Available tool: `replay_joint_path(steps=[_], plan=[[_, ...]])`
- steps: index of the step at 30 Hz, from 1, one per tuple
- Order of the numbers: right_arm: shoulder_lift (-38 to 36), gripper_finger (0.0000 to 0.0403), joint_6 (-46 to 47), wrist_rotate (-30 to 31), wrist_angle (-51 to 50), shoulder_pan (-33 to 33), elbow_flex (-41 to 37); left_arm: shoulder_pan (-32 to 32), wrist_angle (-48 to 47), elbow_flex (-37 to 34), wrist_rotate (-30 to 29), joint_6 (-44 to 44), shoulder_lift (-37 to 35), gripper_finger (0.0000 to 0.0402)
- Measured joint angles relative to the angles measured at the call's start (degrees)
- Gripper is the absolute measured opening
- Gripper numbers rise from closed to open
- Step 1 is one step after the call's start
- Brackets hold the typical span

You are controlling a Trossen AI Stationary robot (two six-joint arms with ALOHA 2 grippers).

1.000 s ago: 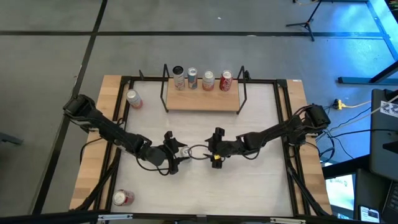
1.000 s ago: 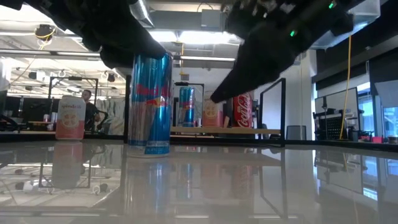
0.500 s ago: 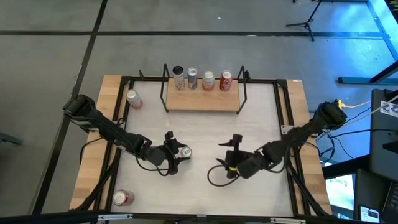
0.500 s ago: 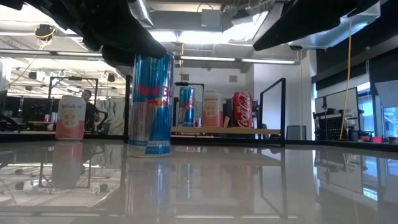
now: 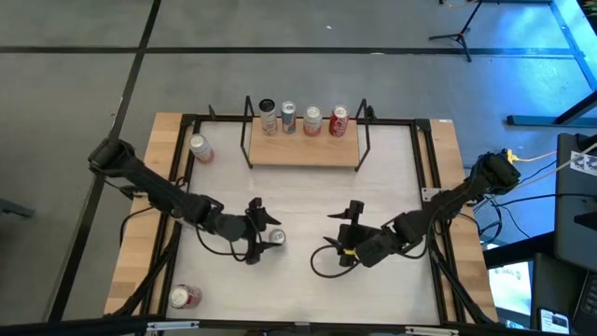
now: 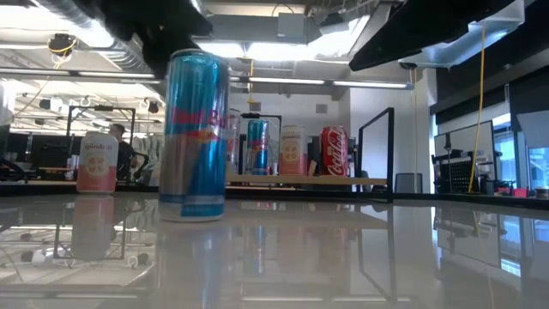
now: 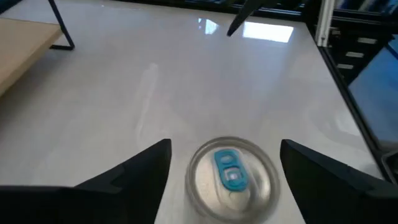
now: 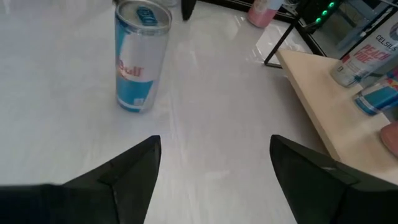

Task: Place canned beverage on shelf
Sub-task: Put the red soda can align with the other red soda can on the shelf

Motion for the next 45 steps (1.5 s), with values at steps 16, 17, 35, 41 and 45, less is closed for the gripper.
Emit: replay_joint_path(steps=[16, 17, 35, 41, 45], plan=[[0.0, 0.0301, -0.32, 0.02, -0.12, -0.03, 0.0, -1.24, -5.93, 7.62, -3.64, 5.04, -9.63, 0.03], [0.0, 0.0301, -0.32, 0.0, 0.08, -0.09, 0.0, -1.14, -4.7, 7.62, -3.58, 5.06, -9.59, 0.03], [0.0, 0.0301, -0.66, -0.22, 0.08, -0.11, -0.86, 2.38, -0.98, 7.66, -12.1, 12.34, -7.32, 0.0323], [0.0, 0.0301, -0.55, 0.01, 0.79, -0.11, -0.87, 3.11, 1.8, 7.66, -5.43, 10.99, -7.28, 0.0365], [0.0, 0.0301, -1.73, 0.06, 0.93, -0.11, -0.87, 2.36, 2.45, 7.66, -2.43, 10.49, -7.52, 0.0395]])
